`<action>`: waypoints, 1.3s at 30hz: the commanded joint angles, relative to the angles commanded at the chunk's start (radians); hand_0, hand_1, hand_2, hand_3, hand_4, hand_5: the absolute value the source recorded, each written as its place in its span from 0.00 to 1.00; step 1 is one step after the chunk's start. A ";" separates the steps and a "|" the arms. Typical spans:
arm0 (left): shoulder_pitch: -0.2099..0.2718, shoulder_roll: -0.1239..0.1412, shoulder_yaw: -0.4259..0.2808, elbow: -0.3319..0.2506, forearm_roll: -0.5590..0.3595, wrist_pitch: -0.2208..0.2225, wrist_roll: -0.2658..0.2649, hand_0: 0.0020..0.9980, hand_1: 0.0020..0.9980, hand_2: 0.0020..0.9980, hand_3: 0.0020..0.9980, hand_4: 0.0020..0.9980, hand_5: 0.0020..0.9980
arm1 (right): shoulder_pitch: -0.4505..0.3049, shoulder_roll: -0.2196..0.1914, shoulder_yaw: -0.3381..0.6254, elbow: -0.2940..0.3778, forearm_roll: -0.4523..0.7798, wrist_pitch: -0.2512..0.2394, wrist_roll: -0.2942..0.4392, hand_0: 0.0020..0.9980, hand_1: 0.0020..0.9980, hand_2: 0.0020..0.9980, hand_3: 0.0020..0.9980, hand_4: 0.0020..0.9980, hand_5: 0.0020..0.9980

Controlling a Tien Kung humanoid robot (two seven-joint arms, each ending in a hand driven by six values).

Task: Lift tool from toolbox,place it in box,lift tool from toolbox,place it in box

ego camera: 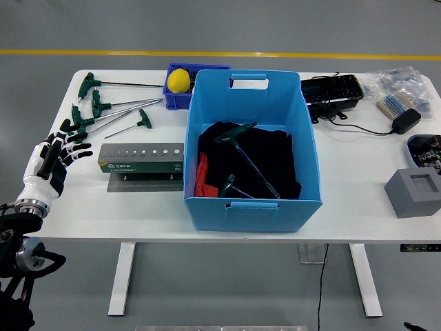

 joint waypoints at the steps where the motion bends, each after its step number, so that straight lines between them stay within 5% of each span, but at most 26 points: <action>1: -0.001 0.000 -0.002 0.000 0.001 -0.001 -0.001 0.47 0.53 0.62 0.61 0.89 0.63 | 0.001 -0.001 -0.002 0.000 0.004 0.000 0.001 0.62 0.60 0.66 0.54 0.78 0.66; 13: 0.007 -0.018 -0.031 -0.002 0.043 -0.024 0.001 0.48 0.54 0.62 0.61 0.88 0.63 | 0.008 -0.002 -0.020 0.001 0.025 -0.001 0.005 0.62 0.60 0.67 0.54 0.78 0.66; 39: 0.003 -0.008 -0.023 0.000 0.061 -0.022 0.024 0.48 0.54 0.62 0.61 0.87 0.65 | 0.022 -0.005 -0.039 -0.003 0.051 -0.009 0.018 0.62 0.60 0.66 0.54 0.78 0.66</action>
